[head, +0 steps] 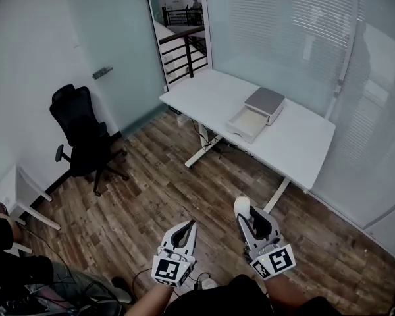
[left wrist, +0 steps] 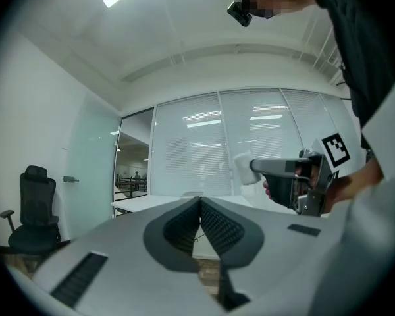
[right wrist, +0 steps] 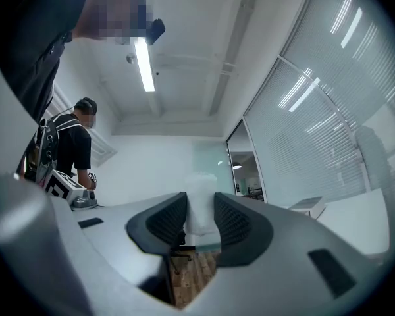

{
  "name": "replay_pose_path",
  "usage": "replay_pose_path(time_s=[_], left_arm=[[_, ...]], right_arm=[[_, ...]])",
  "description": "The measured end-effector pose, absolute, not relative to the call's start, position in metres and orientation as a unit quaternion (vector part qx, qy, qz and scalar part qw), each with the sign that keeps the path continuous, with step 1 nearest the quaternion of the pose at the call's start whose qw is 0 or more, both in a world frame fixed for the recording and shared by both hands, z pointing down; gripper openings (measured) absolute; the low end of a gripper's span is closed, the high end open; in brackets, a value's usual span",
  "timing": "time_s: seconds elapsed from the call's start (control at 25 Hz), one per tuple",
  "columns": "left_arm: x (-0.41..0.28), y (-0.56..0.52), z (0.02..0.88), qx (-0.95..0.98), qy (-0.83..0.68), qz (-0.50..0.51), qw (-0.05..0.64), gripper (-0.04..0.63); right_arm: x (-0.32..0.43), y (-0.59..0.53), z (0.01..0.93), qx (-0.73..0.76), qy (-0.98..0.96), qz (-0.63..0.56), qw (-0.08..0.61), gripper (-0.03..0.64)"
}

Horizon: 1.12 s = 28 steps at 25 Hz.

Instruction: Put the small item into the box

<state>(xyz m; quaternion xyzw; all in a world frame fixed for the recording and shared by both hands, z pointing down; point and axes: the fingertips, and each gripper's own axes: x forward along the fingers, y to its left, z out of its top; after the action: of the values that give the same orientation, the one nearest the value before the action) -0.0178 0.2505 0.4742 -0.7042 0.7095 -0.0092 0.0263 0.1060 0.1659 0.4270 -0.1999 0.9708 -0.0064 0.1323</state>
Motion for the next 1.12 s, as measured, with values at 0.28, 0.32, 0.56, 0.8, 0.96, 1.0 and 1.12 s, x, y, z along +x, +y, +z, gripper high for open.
replay_pose_path(time_s=[0.28, 0.32, 0.56, 0.8, 0.96, 1.0, 1.12], left_arm=[[-0.044, 0.219, 0.481, -0.707, 0.707, -0.009, 0.015, 0.014], [-0.047, 0.212, 0.482, -0.708, 0.706, -0.01, 0.015, 0.013], [-0.07, 0.16, 0.49, -0.709, 0.705, -0.015, 0.007, 0.012], [-0.098, 0.099, 0.482, -0.709, 0.705, -0.012, 0.013, 0.014], [-0.111, 0.06, 0.48, -0.705, 0.709, -0.009, 0.018, 0.013], [-0.115, 0.052, 0.482, -0.703, 0.711, -0.01, 0.017, 0.014], [-0.124, 0.031, 0.485, -0.7, 0.714, -0.013, 0.015, 0.014]], right_arm=[[0.085, 0.136, 0.423, -0.206, 0.97, 0.002, 0.126, 0.14], [0.082, 0.129, 0.423, -0.208, 0.97, 0.002, 0.128, 0.14], [0.061, 0.075, 0.423, -0.21, 0.969, 0.011, 0.128, 0.14], [0.032, 0.017, 0.422, -0.207, 0.97, 0.002, 0.127, 0.14], [0.015, -0.019, 0.424, -0.196, 0.973, 0.003, 0.122, 0.14], [0.011, -0.026, 0.426, -0.193, 0.974, 0.004, 0.121, 0.14], [0.001, -0.046, 0.428, -0.185, 0.975, 0.003, 0.122, 0.14]])
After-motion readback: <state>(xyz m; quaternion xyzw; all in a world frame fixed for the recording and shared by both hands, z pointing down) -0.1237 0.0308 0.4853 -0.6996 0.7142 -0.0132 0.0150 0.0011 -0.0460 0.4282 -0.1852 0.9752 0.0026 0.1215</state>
